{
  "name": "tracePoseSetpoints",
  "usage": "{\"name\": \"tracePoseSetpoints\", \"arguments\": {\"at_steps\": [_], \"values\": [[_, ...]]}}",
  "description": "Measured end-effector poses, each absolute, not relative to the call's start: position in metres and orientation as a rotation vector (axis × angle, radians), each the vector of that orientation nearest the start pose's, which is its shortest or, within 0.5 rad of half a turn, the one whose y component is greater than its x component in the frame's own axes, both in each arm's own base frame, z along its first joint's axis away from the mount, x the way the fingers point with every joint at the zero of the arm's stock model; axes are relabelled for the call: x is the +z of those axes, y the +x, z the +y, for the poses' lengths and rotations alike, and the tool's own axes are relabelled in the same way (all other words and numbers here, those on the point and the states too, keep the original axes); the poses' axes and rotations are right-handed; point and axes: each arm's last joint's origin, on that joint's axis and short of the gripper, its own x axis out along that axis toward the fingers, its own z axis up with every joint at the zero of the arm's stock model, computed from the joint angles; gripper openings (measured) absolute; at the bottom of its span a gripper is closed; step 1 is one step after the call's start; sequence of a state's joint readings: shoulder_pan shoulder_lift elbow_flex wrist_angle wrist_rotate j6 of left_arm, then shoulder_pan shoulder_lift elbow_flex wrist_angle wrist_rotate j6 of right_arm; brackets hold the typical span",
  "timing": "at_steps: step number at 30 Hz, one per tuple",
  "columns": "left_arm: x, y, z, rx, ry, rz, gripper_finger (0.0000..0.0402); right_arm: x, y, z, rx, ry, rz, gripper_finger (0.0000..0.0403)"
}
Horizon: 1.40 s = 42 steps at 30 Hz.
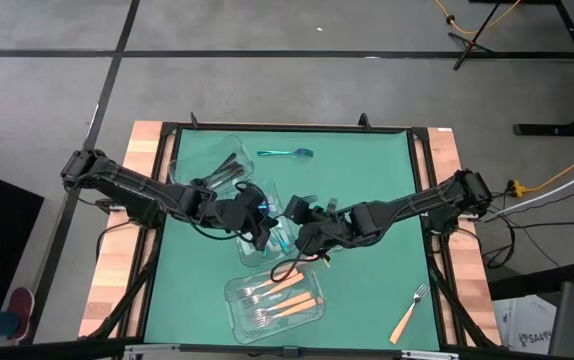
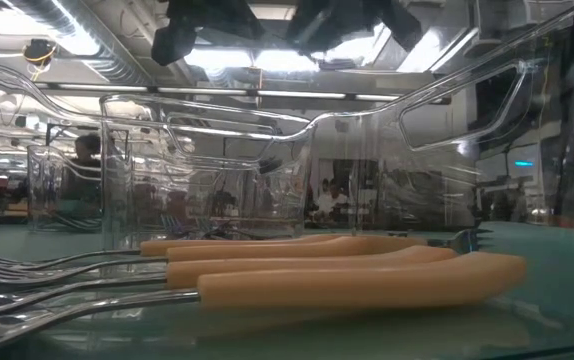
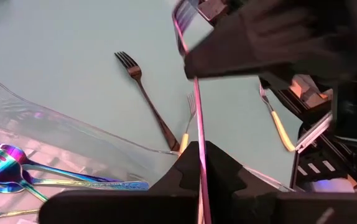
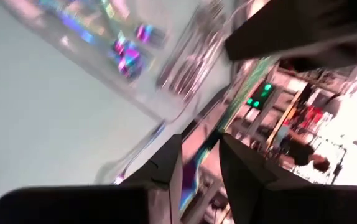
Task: Sort silverware by color (type)
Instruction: Put the blue fork into the center transparent bin
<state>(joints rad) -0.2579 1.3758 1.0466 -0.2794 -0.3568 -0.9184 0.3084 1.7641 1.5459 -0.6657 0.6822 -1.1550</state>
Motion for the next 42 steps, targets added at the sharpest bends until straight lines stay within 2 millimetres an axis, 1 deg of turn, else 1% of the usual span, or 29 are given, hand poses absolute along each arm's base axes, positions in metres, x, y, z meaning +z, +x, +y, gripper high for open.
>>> {"name": "tracePoseSetpoints", "arguments": {"at_steps": [4,10,17,22,28,31,37,39,42], "values": [[0.286,0.292,-0.062,0.361,-0.713,0.482,0.0001,0.298,0.362,0.095,0.118,-1.463,0.985,0.0092],[0.286,0.292,-0.056,0.385,-0.742,0.482,0.0001,0.305,0.351,0.092,0.098,-1.388,1.015,0.0092],[0.280,0.288,-0.053,0.470,-0.822,0.521,0.0001,0.313,0.332,0.087,0.086,-1.213,1.060,0.0092],[0.274,0.281,-0.059,0.554,-0.902,0.557,0.0001,0.311,0.322,0.084,0.058,-1.122,1.137,0.0092],[0.270,0.273,-0.072,0.631,-0.953,0.542,0.0000,0.310,0.319,0.083,0.044,-1.086,1.165,0.0092],[0.268,0.267,-0.078,0.683,-0.971,0.533,0.0000,0.310,0.318,0.084,0.074,-1.062,1.163,0.0092],[0.262,0.255,-0.085,0.798,-1.018,0.524,0.0000,0.308,0.318,0.087,0.161,-0.954,1.157,0.0092],[0.261,0.254,-0.085,0.824,-1.026,0.523,0.0000,0.307,0.318,0.088,0.188,-0.934,1.156,0.0092],[0.254,0.258,-0.086,0.854,-1.028,0.529,0.0000,0.307,0.317,0.088,0.213,-0.918,1.154,0.0092]]}}
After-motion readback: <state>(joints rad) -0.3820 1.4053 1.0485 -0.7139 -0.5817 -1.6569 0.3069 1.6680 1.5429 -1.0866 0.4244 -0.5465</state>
